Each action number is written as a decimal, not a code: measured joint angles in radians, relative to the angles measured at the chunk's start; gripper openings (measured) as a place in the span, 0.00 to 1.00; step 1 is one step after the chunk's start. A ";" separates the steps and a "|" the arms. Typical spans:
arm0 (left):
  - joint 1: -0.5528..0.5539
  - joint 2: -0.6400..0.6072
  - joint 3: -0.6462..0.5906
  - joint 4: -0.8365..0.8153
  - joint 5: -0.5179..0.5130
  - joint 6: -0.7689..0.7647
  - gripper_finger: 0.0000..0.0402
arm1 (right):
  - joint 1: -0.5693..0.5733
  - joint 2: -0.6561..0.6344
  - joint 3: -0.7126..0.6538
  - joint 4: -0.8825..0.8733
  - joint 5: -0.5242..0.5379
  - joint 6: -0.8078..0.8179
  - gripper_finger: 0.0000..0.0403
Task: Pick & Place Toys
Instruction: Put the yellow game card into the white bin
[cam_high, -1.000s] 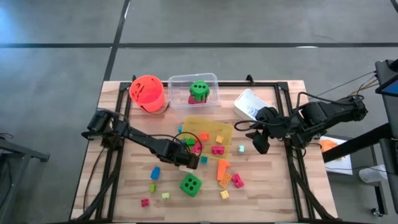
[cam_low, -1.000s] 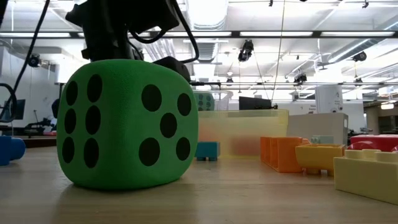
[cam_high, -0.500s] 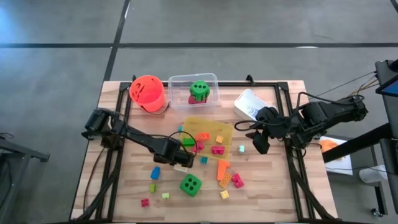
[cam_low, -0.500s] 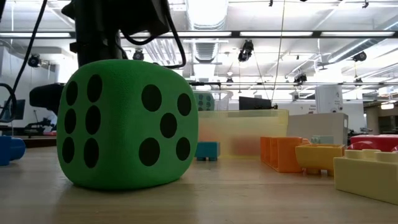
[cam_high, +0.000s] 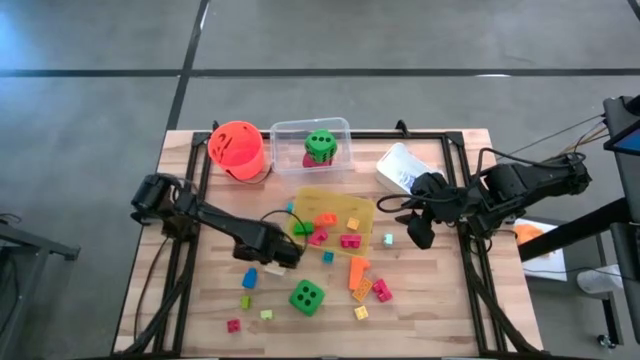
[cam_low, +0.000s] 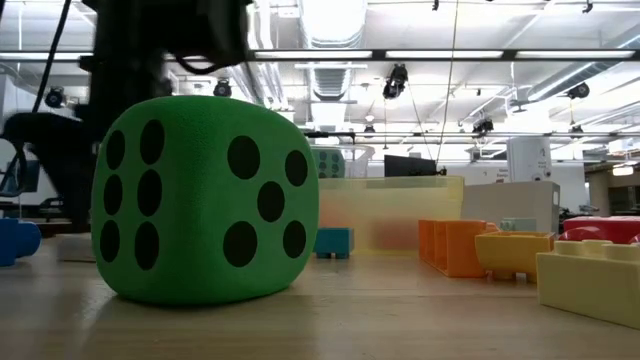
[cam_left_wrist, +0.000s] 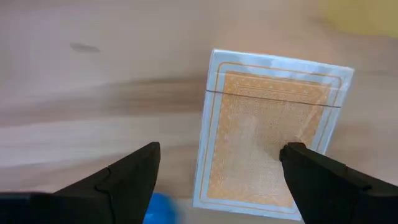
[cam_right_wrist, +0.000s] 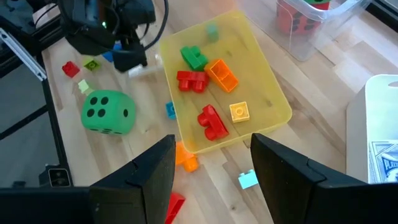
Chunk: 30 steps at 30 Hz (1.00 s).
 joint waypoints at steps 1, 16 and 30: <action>0.000 -0.011 -0.001 -0.046 -0.011 -0.008 0.81 | 0.000 0.000 0.000 0.000 -0.001 0.000 0.50; 0.000 -0.074 -0.006 0.005 -0.068 0.060 0.81 | 0.000 0.000 0.000 0.000 -0.001 -0.007 0.50; 0.001 -0.075 -0.077 0.074 -0.070 0.057 0.81 | 0.000 0.000 0.000 0.001 -0.001 -0.007 0.50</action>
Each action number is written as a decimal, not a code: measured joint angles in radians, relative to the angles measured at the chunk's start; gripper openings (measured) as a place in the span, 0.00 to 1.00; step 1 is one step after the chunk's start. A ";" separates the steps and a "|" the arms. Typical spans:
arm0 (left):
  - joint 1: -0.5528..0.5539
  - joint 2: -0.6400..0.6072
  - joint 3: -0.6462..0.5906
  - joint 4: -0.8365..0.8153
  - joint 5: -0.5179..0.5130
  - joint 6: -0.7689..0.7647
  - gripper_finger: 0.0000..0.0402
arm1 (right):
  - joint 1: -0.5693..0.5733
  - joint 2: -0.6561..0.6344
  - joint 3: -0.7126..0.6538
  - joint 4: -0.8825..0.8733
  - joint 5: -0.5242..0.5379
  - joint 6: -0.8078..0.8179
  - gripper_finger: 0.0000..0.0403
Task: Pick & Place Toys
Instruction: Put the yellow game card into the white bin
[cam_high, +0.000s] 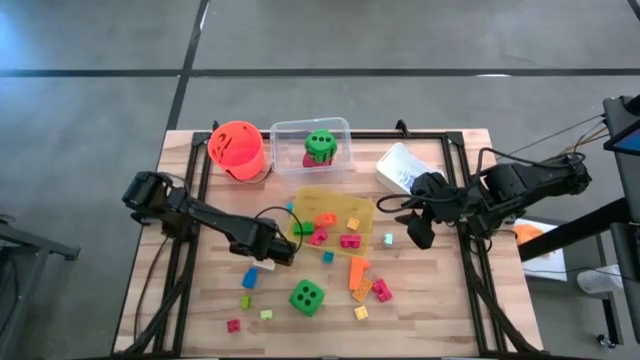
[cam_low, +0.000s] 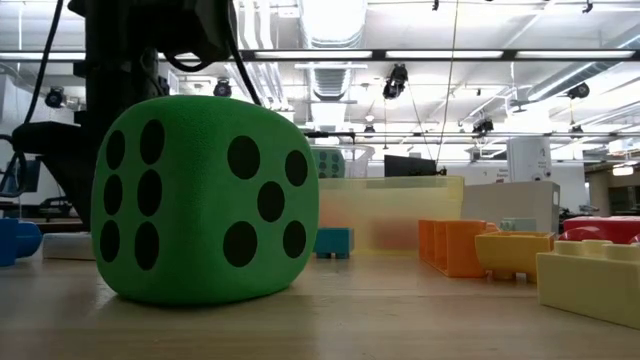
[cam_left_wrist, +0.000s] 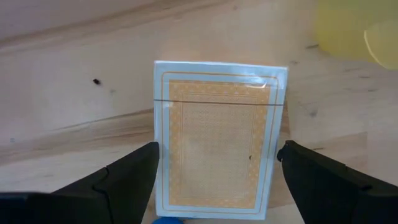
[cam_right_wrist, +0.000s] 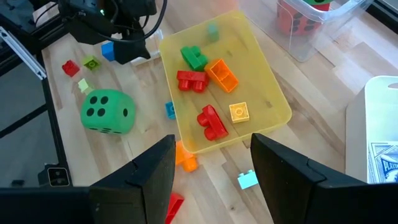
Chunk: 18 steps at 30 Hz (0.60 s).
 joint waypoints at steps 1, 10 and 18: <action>0.000 0.000 0.000 0.000 0.000 0.006 0.81 | 0.000 0.000 0.000 0.000 0.000 0.000 0.50; 0.001 -0.006 -0.032 0.024 0.004 -0.002 0.81 | 0.000 0.000 0.000 0.000 0.000 0.000 0.50; 0.003 -0.005 -0.034 0.023 0.002 -0.016 0.81 | 0.000 0.000 0.000 0.001 -0.005 0.000 0.50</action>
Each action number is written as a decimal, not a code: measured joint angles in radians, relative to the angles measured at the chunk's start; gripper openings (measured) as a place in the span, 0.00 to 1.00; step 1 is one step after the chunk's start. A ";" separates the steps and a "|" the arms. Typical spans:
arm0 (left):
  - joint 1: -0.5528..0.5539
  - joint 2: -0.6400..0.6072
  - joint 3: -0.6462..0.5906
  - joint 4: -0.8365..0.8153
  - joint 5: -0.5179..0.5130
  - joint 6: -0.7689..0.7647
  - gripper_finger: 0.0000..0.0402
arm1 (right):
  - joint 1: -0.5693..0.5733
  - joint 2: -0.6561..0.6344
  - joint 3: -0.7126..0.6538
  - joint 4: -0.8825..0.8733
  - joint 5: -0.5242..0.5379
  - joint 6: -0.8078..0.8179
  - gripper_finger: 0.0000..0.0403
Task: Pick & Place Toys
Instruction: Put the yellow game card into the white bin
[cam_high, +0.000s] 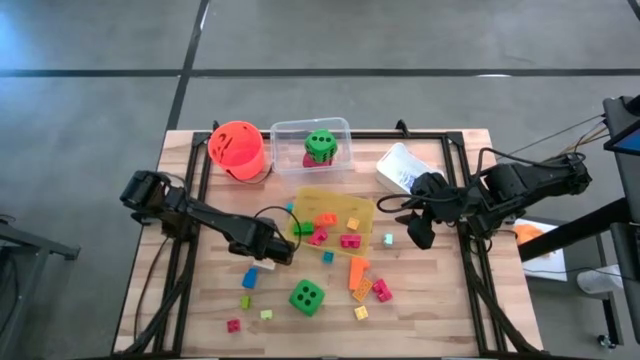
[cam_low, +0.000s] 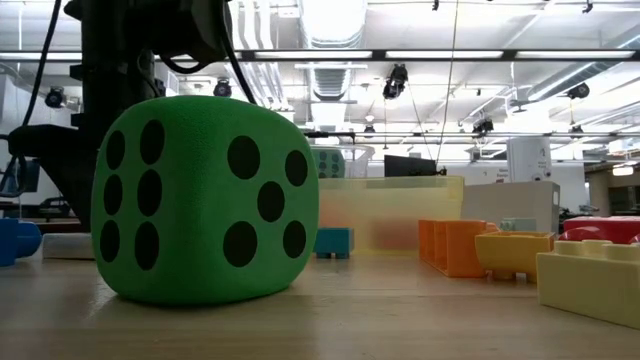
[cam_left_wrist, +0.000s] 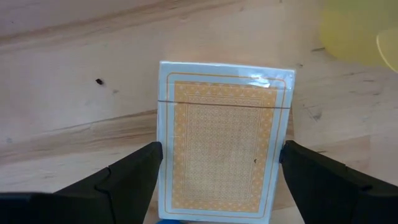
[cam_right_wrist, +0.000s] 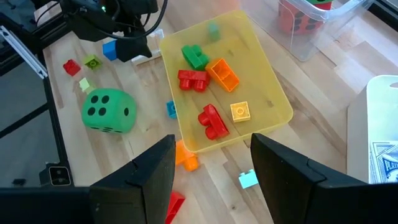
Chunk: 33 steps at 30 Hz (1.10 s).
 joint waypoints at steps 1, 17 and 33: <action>0.000 0.000 0.000 0.000 0.000 0.002 0.81 | 0.000 0.000 0.000 0.000 0.000 0.000 0.50; 0.002 0.003 -0.002 -0.003 -0.004 0.078 0.81 | 0.000 0.000 0.000 0.000 0.000 0.000 0.50; 0.002 -0.003 -0.005 0.014 -0.007 0.087 0.81 | 0.000 0.000 0.000 0.000 -0.006 0.004 0.50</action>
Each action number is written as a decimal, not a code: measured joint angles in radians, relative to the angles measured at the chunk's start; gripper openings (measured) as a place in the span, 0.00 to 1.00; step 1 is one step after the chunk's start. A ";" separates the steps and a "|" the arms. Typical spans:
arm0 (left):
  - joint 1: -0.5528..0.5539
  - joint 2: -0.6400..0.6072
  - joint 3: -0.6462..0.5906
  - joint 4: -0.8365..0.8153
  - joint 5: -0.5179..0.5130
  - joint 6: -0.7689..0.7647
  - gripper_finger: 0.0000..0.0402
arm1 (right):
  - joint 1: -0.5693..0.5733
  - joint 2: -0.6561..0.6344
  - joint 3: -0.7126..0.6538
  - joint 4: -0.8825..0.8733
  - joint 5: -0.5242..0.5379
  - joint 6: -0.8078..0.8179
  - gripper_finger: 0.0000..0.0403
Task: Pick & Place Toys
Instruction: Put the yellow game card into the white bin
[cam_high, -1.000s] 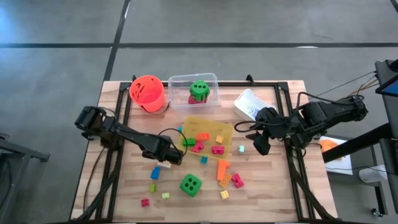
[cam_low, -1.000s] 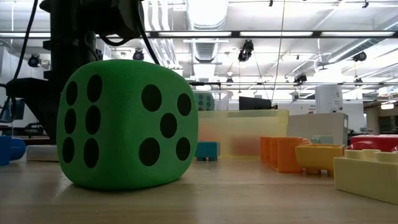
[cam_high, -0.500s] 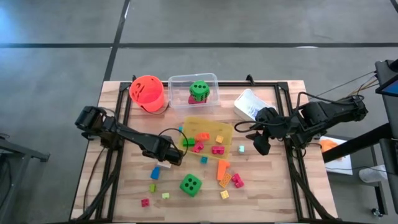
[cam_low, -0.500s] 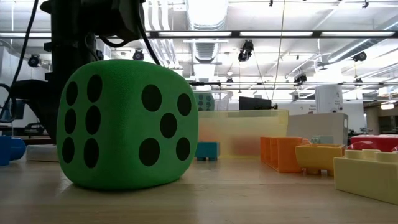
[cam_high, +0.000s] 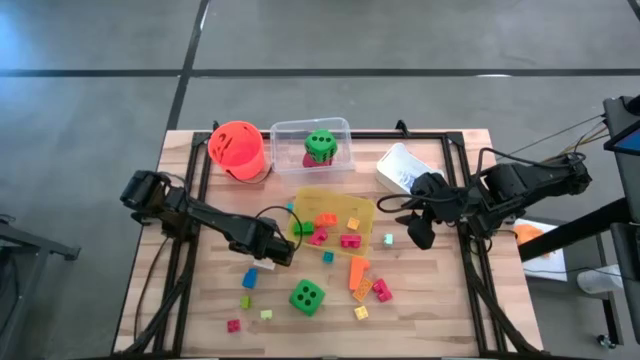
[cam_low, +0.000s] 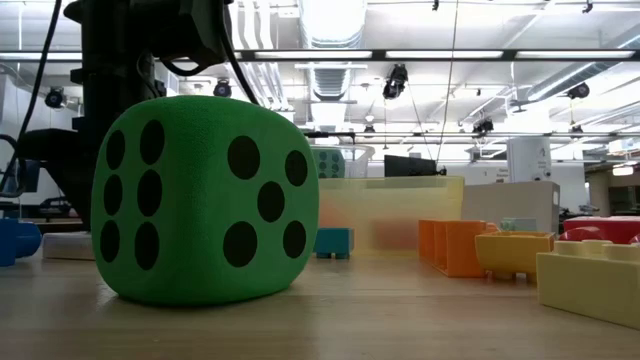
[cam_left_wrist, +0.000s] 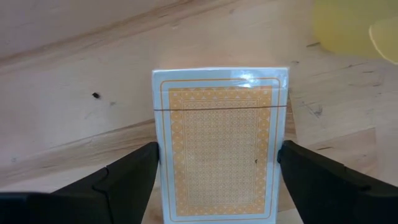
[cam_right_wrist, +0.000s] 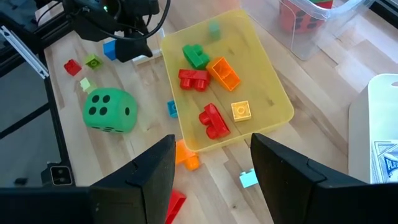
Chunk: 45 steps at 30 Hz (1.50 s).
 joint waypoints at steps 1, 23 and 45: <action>0.001 0.000 0.000 0.001 0.000 0.004 0.81 | 0.000 0.000 0.000 0.000 -0.005 0.000 0.50; 0.008 0.002 -0.002 0.048 0.050 0.143 0.92 | 0.000 0.000 0.000 0.000 -0.013 0.000 0.50; 0.006 -0.005 -0.068 0.138 0.045 0.208 0.86 | 0.000 0.000 0.000 0.000 -0.013 -0.005 0.50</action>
